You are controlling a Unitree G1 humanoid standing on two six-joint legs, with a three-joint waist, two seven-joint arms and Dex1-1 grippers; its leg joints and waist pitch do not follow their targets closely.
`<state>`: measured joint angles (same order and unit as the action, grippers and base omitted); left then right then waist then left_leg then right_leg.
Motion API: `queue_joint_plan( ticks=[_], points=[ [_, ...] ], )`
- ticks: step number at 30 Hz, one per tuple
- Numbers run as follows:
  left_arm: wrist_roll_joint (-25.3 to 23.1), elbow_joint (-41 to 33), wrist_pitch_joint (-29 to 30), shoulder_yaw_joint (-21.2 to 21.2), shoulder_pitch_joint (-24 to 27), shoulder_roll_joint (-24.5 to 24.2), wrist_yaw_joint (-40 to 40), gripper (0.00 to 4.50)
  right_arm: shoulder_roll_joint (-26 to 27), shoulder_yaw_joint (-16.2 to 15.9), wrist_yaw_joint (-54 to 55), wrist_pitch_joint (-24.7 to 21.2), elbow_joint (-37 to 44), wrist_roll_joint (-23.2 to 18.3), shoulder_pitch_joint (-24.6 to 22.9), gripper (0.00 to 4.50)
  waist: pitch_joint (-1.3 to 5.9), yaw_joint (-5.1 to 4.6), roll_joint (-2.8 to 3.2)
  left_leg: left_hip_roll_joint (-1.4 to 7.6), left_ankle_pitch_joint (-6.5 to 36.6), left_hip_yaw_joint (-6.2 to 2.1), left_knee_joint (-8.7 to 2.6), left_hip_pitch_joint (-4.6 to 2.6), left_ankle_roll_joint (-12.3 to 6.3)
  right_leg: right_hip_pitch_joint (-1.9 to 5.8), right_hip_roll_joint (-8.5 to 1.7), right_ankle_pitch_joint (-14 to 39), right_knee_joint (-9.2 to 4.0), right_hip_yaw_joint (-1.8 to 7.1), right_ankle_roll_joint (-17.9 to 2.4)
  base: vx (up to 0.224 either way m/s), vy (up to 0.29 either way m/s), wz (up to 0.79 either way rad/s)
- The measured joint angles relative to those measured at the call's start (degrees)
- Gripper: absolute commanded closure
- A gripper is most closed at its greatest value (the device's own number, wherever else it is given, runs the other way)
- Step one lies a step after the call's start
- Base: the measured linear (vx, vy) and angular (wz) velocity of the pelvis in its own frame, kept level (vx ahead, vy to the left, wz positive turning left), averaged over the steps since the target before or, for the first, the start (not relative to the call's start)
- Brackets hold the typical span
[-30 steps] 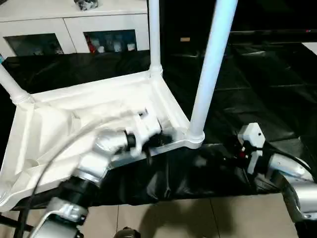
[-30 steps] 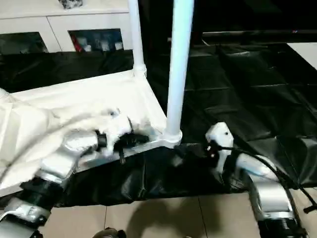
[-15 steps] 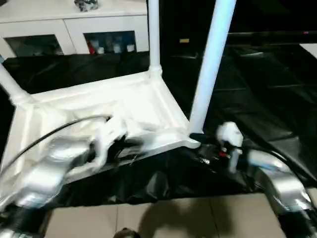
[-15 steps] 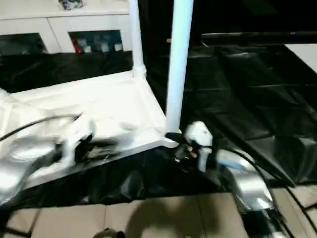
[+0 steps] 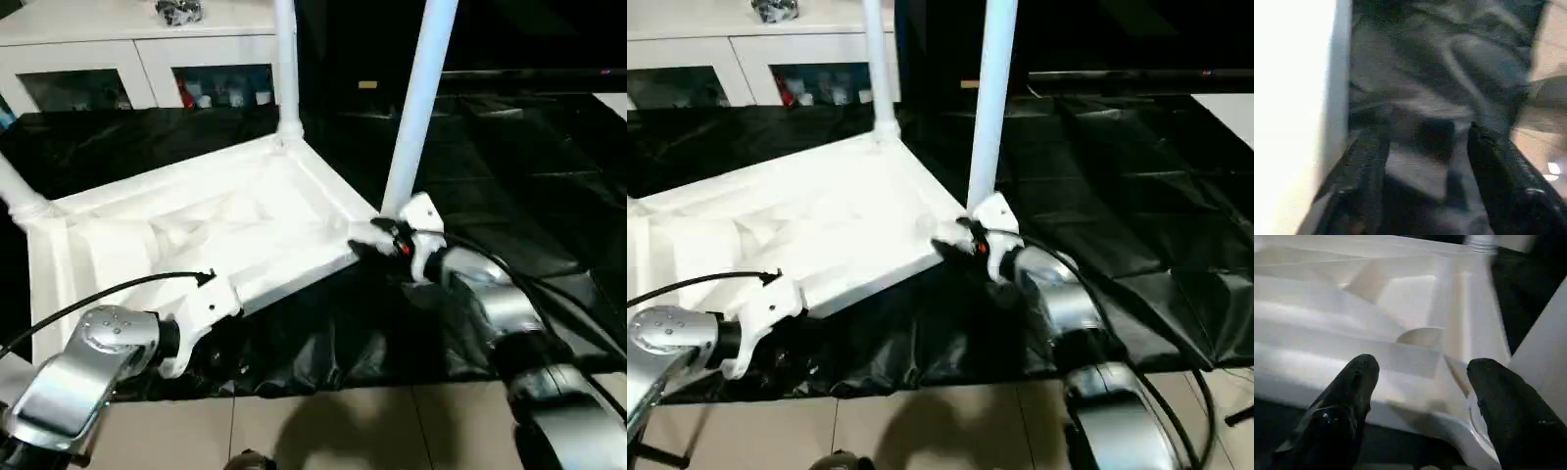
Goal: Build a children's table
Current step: Rotate table base
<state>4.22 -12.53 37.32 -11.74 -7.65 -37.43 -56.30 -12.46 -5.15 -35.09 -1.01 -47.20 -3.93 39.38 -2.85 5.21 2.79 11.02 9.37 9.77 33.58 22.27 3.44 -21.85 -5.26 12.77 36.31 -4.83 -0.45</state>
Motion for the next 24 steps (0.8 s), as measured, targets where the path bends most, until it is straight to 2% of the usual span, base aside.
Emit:
queue_joint_plan(
  ticks=[8, 15, 20, 24],
  points=[
    [-1.33, 0.89, -1.84, -0.73, -0.81, 1.28, 4.63, 0.61, 1.40, 1.56, 7.10, 4.28, -9.53, 0.33, 5.64, 1.12, -0.02, 0.32, -0.12, 0.01, -0.03, 0.00, 0.11, 0.13, -0.06, -0.04, 0.00, 0.00, 0.01, -0.02, 0.00, 0.000, 0.000, 0.00],
    [-4.41, 5.53, -4.74, -0.79, -2.69, 2.27, 9.06, 0.14, -0.06, 3.50, 11.26, 6.96, -14.61, 1.31, 7.19, 1.12, -0.03, 0.16, -0.11, 0.01, -0.03, -0.01, 0.26, 0.09, -0.06, -0.06, -0.01, -0.01, 0.27, 0.02, 0.00, 0.000, 0.000, 0.00],
    [-4.84, 9.53, -7.33, -0.73, -4.10, 4.23, 12.54, 0.06, -1.75, 4.90, 13.43, 8.68, -16.62, 1.31, 7.90, 1.12, -0.03, -0.05, -0.09, 0.02, -0.03, -0.03, 0.30, 0.06, -0.05, -0.12, 0.00, -0.01, 0.45, 0.03, 0.00, 0.000, 0.000, 0.00],
    [-4.77, 9.26, -10.33, 0.77, -3.21, 5.86, 14.55, 0.06, -1.71, 5.49, 12.70, 9.94, -16.60, 1.25, 7.90, 1.12, -0.04, -0.21, -0.06, 0.05, -0.03, -0.04, 0.30, 0.06, -0.05, -0.16, 0.01, -0.01, 0.48, 0.02, 0.00, 0.000, 0.000, 0.00]
  ],
)
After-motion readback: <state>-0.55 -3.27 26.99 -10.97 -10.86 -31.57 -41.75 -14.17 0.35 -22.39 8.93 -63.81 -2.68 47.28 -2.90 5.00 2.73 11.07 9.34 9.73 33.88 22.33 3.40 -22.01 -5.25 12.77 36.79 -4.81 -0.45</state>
